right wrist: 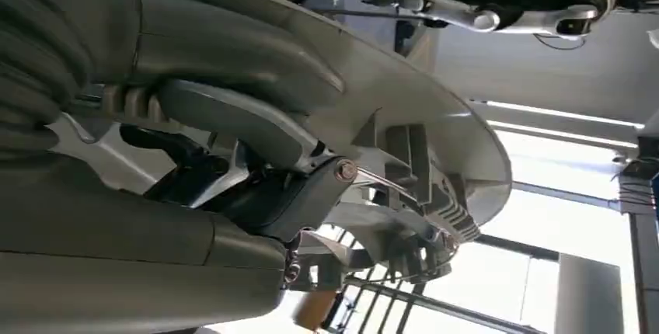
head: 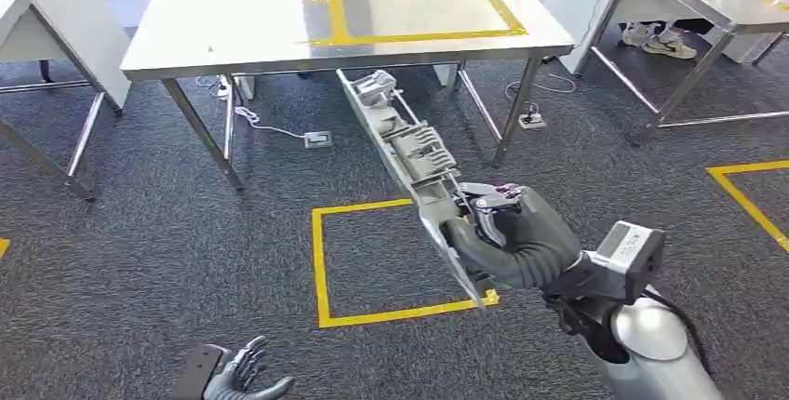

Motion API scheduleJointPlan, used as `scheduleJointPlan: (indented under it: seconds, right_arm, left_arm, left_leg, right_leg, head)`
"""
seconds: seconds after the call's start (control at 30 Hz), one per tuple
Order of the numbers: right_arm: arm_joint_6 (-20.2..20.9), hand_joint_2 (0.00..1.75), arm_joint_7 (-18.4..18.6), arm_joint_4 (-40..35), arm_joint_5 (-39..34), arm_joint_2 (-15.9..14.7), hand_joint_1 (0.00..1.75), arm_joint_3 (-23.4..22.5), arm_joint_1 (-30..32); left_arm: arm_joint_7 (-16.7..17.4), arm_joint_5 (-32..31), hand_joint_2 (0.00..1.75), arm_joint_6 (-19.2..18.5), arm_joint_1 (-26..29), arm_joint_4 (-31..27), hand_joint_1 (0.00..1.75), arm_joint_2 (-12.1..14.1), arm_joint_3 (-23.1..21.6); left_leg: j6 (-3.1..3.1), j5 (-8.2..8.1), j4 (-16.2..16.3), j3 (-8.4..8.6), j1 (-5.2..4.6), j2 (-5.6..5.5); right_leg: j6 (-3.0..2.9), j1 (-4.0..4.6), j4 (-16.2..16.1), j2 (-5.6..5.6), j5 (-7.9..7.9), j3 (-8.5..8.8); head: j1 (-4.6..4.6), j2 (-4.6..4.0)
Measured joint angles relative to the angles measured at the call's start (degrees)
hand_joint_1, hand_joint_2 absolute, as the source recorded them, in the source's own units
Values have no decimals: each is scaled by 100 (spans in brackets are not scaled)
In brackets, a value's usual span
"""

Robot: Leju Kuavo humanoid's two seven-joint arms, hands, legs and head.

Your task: Take the parts from the cabinet and place them on the table.

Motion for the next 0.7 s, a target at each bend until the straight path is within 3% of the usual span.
scheduleJointPlan:
  seconds: [0.7]
  right_arm:
    - [-31,175,-2,0,50,-7,175,11,-2]
  left_arm:
    - [-2,-30,175,7,6,0,0,-28,48]
  left_leg:
    - [0,0,0,0,0,0]
  right_leg:
    - [0,-1,0,0,0,-1]
  head:
    - [0,0]
